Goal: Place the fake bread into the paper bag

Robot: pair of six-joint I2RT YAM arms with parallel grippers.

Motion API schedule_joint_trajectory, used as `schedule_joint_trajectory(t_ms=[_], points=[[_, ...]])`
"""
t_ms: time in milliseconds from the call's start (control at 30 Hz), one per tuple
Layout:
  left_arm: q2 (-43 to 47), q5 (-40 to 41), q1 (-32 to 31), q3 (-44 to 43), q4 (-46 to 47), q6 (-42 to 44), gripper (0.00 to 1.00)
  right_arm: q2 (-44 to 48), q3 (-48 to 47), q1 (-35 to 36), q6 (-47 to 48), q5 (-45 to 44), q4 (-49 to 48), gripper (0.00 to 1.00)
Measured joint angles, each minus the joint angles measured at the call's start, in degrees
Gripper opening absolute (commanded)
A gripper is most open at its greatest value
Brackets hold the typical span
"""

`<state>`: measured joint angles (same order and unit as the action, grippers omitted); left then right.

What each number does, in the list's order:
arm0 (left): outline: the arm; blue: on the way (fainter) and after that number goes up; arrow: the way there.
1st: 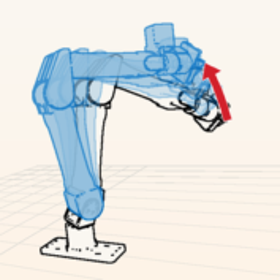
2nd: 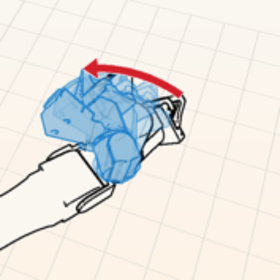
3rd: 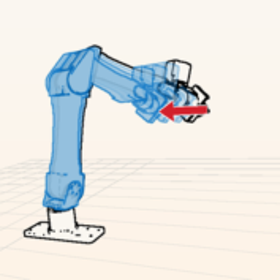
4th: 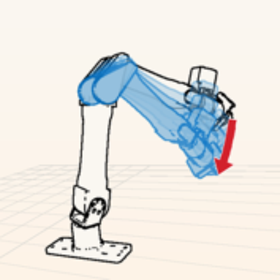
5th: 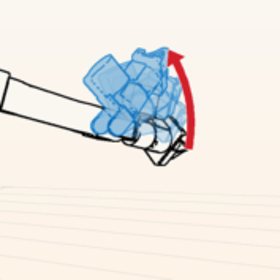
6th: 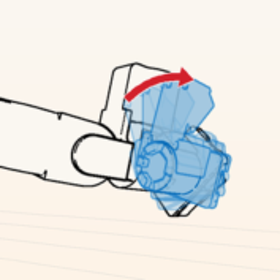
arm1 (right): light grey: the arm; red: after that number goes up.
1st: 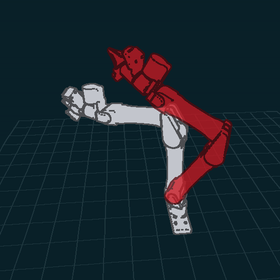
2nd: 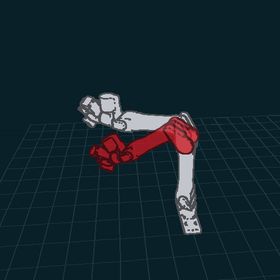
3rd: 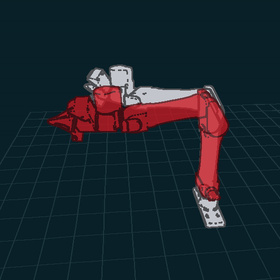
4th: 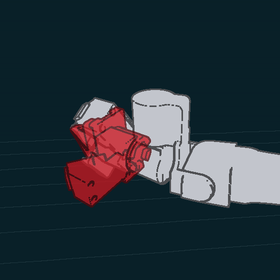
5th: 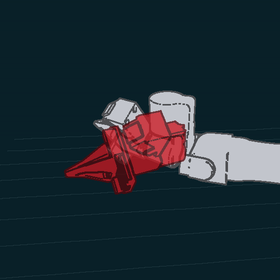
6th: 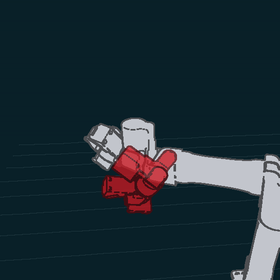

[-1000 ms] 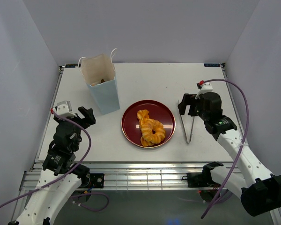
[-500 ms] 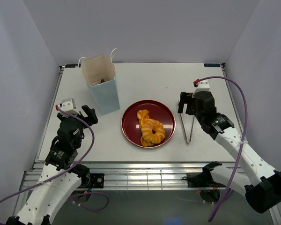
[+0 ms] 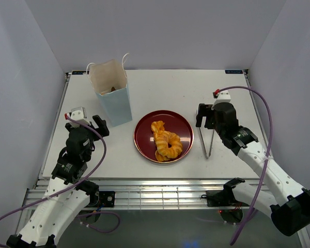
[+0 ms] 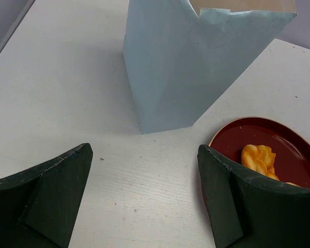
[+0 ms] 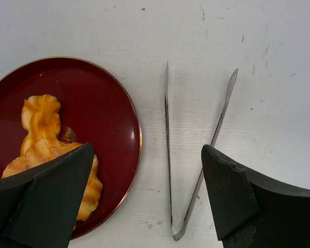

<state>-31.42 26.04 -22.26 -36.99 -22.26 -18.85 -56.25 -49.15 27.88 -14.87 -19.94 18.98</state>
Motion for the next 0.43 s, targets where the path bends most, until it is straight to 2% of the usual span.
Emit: schedule_joint_trajectory(t_ms=[433], points=[[-0.2,-1.0,0.0,0.0,0.0,0.4,0.93,3.0,2.0,0.0,0.0,0.8,-1.1,0.9]])
